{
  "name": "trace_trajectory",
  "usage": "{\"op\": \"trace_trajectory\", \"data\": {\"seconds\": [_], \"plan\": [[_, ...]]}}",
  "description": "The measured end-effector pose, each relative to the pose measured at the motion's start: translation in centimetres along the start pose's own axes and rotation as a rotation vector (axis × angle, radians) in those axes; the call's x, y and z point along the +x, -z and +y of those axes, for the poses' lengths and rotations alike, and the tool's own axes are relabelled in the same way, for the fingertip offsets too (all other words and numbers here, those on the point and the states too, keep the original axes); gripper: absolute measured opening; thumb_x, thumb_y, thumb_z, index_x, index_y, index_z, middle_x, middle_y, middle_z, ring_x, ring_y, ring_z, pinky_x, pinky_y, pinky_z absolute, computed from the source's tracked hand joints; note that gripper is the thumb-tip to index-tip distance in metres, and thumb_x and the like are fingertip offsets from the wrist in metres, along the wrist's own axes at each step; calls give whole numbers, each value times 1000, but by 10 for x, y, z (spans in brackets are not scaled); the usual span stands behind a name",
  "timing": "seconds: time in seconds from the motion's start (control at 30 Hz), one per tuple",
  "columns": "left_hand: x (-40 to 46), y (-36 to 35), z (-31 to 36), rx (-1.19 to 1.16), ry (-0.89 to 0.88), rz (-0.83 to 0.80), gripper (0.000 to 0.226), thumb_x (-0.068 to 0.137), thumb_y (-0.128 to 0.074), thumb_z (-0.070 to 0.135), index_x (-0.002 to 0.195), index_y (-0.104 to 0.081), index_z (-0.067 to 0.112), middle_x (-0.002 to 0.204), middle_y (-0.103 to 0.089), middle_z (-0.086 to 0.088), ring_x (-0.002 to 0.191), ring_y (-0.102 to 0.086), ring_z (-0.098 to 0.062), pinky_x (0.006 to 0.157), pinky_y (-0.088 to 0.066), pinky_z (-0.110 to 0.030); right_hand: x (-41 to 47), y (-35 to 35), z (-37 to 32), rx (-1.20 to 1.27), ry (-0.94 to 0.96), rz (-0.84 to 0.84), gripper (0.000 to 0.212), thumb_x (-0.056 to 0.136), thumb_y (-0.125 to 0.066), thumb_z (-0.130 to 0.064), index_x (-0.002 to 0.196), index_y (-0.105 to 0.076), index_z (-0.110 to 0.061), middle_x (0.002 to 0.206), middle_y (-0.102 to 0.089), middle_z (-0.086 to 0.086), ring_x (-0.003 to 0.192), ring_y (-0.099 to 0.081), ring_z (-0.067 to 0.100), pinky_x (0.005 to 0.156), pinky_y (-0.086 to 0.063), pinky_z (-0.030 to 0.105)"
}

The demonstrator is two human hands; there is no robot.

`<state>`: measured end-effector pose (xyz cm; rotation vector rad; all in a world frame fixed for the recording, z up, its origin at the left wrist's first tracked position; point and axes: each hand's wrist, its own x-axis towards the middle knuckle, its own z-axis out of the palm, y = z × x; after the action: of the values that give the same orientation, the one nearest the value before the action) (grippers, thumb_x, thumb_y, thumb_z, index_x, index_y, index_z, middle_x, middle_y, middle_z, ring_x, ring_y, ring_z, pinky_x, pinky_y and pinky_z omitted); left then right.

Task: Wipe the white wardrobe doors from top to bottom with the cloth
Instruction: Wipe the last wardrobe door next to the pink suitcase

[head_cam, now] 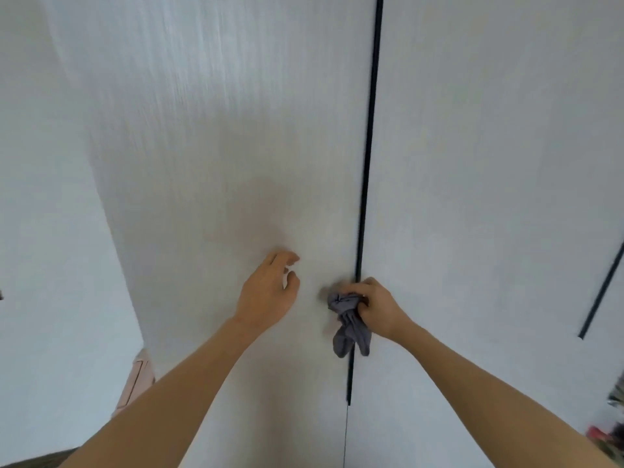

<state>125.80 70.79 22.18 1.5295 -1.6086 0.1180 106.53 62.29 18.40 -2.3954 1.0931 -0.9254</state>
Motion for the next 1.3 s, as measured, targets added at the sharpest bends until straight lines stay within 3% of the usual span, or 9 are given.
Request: {"op": "trace_trajectory", "data": {"seconds": [0.17,0.3,0.47,0.67,0.9,1.0,1.1,1.2,1.3], "plan": [[20,-95,77,-378,221,-345,23,93,-51,10,110,-54,25,112,-56,4,86,-53,-4,71,-42,-9,-30,98,67,243,-254,130,46,84,-39,17,117,-58,-8,87,-49,-1,78,-50,18,63,-38,4],[27,-185,165,-576,296,-655,43,92,-54,12,128,-43,30,129,-46,4,106,-52,-10,91,-44,-29,-83,176,142,274,-390,192,29,85,-42,13,89,-53,-14,87,-53,2,69,-51,18,61,-43,17],[31,-290,267,-625,177,-920,58,89,-55,8,137,-36,36,132,-43,6,110,-53,-12,91,-45,-28,-143,260,224,311,-546,274,30,84,-48,12,76,-54,-15,86,-58,3,68,-54,15,61,-45,22],[41,-396,354,-730,49,-980,39,90,-54,2,118,-53,30,118,-56,7,85,-58,-1,74,-44,-13,-187,323,312,300,-712,335,30,82,-53,12,72,-59,-16,78,-62,0,68,-57,10,58,-48,16],[83,-536,416,-764,-60,-1044,19,90,-56,3,103,-62,14,103,-61,5,90,-59,-5,69,-42,-2,-199,386,429,283,-836,344,18,84,-52,11,84,-63,-3,71,-63,4,65,-58,15,56,-50,15],[111,-605,446,-754,-120,-1013,13,89,-60,7,101,-64,8,118,-56,5,100,-55,-6,73,-39,2,-195,423,487,241,-886,333,16,86,-52,6,87,-61,-6,86,-65,10,81,-61,24,74,-55,28],[145,-665,484,-753,-176,-1031,7,87,-61,8,90,-65,14,114,-58,6,102,-58,-10,79,-41,-4,-191,460,539,271,-968,316,16,89,-50,2,89,-61,-9,100,-62,21,91,-60,29,93,-49,47],[171,-711,525,-820,-135,-1027,3,88,-62,14,87,-65,15,100,-68,-3,94,-64,-20,84,-49,-28,-191,493,572,450,-969,390,19,93,-48,-5,97,-60,-19,101,-63,6,95,-60,18,91,-48,37],[183,-764,569,-800,-158,-1079,8,88,-63,19,86,-65,12,91,-68,-6,82,-61,-20,77,-48,-31,-203,518,619,433,-1015,347,28,91,-56,-11,110,-54,-31,112,-63,-3,103,-57,11,87,-42,26]]}}
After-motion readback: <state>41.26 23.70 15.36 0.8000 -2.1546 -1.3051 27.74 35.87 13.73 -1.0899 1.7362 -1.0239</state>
